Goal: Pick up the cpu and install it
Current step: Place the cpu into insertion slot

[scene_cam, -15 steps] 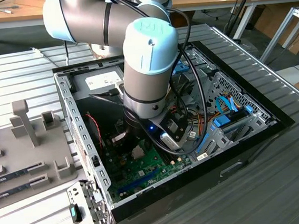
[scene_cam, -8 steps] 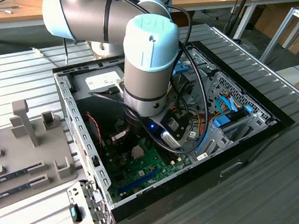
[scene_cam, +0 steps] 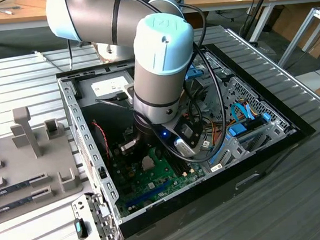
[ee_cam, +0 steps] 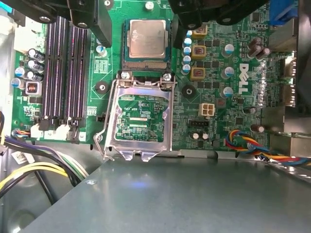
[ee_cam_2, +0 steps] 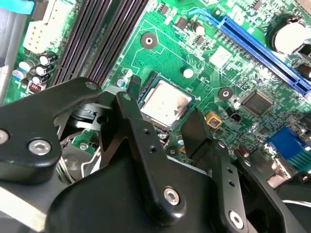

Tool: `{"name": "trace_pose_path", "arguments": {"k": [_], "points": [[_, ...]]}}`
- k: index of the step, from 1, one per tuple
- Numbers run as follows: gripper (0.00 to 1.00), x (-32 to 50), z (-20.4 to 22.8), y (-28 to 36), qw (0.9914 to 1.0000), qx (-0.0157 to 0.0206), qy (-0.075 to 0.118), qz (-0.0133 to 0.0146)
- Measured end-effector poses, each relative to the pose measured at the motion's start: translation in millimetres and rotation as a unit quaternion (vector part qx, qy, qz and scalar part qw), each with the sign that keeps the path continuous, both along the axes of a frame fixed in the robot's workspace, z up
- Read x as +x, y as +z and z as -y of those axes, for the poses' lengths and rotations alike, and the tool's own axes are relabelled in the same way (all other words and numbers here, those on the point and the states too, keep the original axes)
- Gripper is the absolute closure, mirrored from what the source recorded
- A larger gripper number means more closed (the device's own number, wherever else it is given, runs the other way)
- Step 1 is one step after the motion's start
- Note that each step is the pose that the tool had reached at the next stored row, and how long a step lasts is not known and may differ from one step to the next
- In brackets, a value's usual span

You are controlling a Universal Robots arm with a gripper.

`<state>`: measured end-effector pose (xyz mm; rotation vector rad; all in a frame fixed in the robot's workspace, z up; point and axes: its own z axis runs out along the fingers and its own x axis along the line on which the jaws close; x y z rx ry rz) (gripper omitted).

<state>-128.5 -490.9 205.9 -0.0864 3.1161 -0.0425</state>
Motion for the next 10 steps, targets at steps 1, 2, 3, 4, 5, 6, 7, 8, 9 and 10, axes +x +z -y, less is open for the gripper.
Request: {"name": "trace_pose_path", "arguments": {"k": [1, 2, 3, 4, 5, 6, 7, 8, 9, 10], "points": [[0.39, 0.1, -0.4, 0.0, 1.00000, 0.0000, 0.001, 0.0000], [0.40, 0.1, -0.9, 0.0, 1.00000, -0.0001, 0.001, -0.0001], [0.47, 0.1, -0.9, 0.0, 1.00000, 0.0000, 0.001, 0.0000], [0.54, 0.1, -0.9, 0.0, 1.00000, -0.0001, 0.001, 0.0000], [0.54, 0.0, -0.9, -0.1, 1.00000, 0.0000, 0.001, 0.0000], [0.54, -1.1, -0.9, 0.0, 1.00000, -0.0001, 0.001, 0.0000], [0.54, -2.5, -0.9, 0.0, 1.00000, -0.0001, 0.001, 0.0000], [0.54, -3.1, -1.0, 0.0, 1.00000, 0.0000, 0.001, 0.0000], [0.54, -3.1, -0.9, -0.1, 1.00000, 0.0000, 0.001, 0.0000], [0.54, -3.2, -0.9, -0.2, 1.00000, 0.0000, 0.001, 0.0000]]}}
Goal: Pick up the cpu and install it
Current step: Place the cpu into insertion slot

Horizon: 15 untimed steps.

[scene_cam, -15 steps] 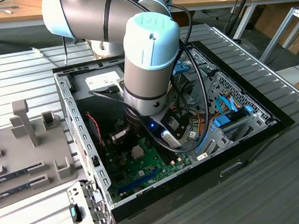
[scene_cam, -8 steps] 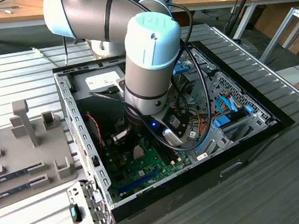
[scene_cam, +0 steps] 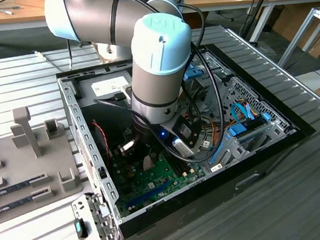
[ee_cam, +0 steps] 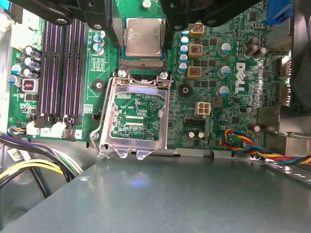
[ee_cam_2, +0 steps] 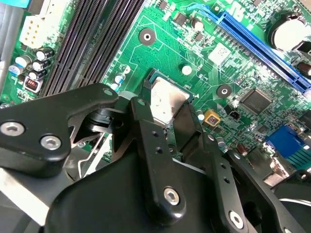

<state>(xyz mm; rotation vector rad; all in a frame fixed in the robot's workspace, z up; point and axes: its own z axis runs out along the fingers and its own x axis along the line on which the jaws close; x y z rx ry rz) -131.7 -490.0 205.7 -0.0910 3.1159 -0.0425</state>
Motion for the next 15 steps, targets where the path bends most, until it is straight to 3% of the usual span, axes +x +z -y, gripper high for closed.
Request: {"name": "trace_pose_path", "arguments": {"k": [15], "points": [[0.54, -1.4, -0.1, -4.5, 1.00000, 0.0009, 0.000, -0.0002]]}}
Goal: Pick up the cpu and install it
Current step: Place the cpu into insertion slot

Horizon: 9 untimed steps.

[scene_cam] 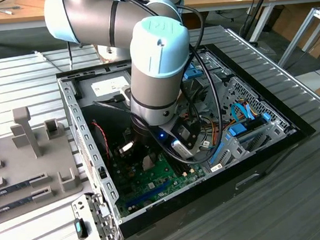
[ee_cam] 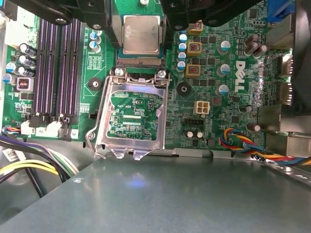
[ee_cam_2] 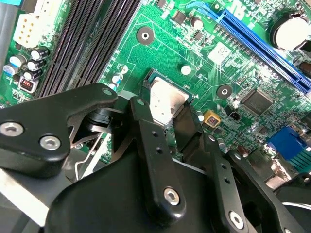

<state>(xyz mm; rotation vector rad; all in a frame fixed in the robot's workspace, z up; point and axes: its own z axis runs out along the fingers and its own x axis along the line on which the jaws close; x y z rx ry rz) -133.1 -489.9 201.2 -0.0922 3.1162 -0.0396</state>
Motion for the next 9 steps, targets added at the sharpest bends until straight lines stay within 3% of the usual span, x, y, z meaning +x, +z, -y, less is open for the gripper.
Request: {"name": "trace_pose_path", "arguments": {"k": [9], "points": [[0.58, 0.0, -3.1, -0.7, 1.00000, 0.0018, 0.001, 0.0001]]}}
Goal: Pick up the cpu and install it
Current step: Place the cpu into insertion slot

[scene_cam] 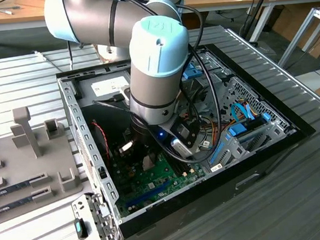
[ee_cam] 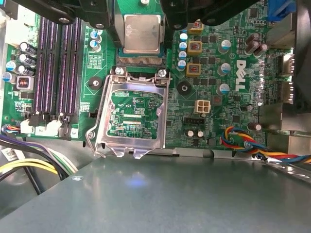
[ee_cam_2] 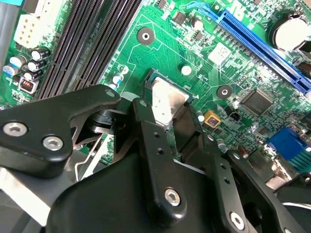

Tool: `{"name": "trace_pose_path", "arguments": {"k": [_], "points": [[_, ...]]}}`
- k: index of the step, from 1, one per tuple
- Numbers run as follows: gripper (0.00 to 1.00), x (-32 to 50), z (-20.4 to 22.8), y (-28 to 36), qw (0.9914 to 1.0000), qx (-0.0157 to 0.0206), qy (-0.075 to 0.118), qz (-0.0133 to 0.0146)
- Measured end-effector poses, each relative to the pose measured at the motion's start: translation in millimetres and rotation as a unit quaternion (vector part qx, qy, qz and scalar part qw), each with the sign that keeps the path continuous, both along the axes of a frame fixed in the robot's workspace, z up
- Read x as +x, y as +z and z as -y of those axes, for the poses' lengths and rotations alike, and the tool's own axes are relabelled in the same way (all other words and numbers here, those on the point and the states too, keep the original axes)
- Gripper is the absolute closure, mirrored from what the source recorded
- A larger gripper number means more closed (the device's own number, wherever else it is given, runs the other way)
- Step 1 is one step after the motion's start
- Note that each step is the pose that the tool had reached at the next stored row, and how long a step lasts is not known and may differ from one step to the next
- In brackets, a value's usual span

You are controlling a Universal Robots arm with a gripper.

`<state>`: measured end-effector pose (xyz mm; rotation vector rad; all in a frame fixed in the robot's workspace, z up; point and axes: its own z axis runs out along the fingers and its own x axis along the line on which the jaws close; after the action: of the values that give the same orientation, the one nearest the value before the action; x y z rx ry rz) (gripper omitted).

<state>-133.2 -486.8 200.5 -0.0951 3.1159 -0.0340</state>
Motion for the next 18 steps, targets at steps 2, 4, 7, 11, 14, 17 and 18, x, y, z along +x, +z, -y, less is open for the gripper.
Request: {"name": "trace_pose_path", "arguments": {"k": [2, 4, 7, 11, 14, 17, 18], "points": [[0.58, 0.0, -2.8, 0.0, 1.00000, 0.0001, 0.000, 0.0000], [0.58, 0.0, -3.0, 0.0, 1.00000, 0.0001, 0.000, 0.0000], [0.58, 0.0, -3.0, 0.1, 0.99998, 0.0001, -0.005, 0.0000], [0.58, -0.1, -2.8, 0.1, 0.99983, 0.0003, -0.018, 0.0000], [0.58, -0.1, -1.5, 0.1, 0.99978, 0.0003, -0.021, 0.0000], [0.58, -0.1, -0.1, -1.2, 0.99975, 0.0002, -0.023, -0.0001], [0.58, -0.1, 0.0, -1.6, 0.99975, 0.0002, -0.022, -0.0001]]}}
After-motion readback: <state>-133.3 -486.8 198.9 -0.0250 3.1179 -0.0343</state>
